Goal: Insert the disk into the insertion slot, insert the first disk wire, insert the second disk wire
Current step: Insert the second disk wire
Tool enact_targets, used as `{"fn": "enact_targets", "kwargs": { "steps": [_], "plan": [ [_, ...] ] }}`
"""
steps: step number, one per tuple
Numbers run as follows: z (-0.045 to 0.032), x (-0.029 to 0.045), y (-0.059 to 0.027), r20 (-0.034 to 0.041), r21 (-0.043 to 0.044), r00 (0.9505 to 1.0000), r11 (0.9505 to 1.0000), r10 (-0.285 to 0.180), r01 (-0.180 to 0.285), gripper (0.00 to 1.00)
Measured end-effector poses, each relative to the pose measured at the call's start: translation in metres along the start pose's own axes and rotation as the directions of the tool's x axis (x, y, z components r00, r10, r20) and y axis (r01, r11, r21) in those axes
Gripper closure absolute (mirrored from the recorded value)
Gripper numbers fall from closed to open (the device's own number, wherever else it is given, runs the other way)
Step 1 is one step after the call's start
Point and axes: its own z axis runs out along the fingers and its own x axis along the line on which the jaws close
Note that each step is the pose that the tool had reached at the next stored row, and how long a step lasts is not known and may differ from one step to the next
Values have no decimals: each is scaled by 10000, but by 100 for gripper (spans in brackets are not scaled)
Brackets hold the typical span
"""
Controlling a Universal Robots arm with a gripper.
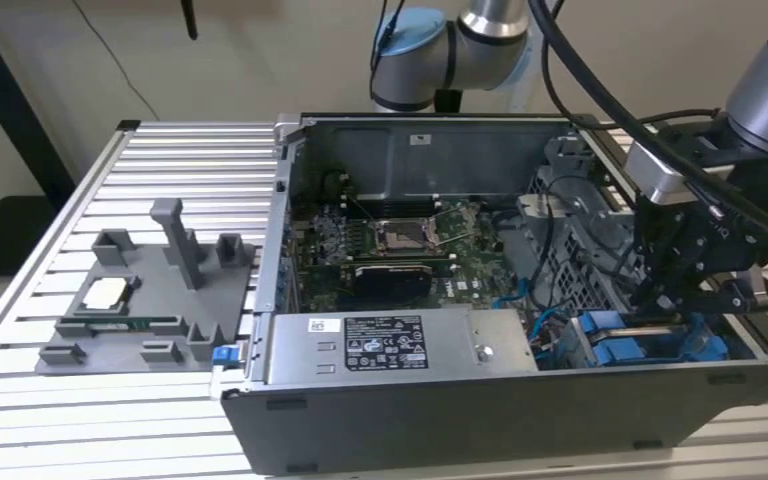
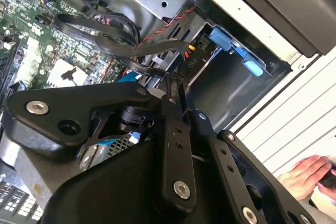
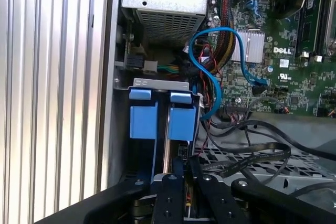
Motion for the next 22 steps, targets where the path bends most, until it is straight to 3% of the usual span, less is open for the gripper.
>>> {"fn": "enact_targets", "kwargs": {
  "steps": [4, 15, 17, 18, 22],
  "plan": [
    [9, -1, 3, 32, 3, 10000, 10000, 54, -54, 84],
    [29, 0, 3, 26, 3, 9999, 9999, 111, -111, 82],
    [-57, -2, 3, 24, 0, 9999, 9999, 121, -121, 82],
    [-102, -4, 3, 26, 0, 9999, 9999, 122, -122, 76],
    [-284, -9, 2, 22, -1, 9999, 9999, 121, -121, 76]
  ]
}}
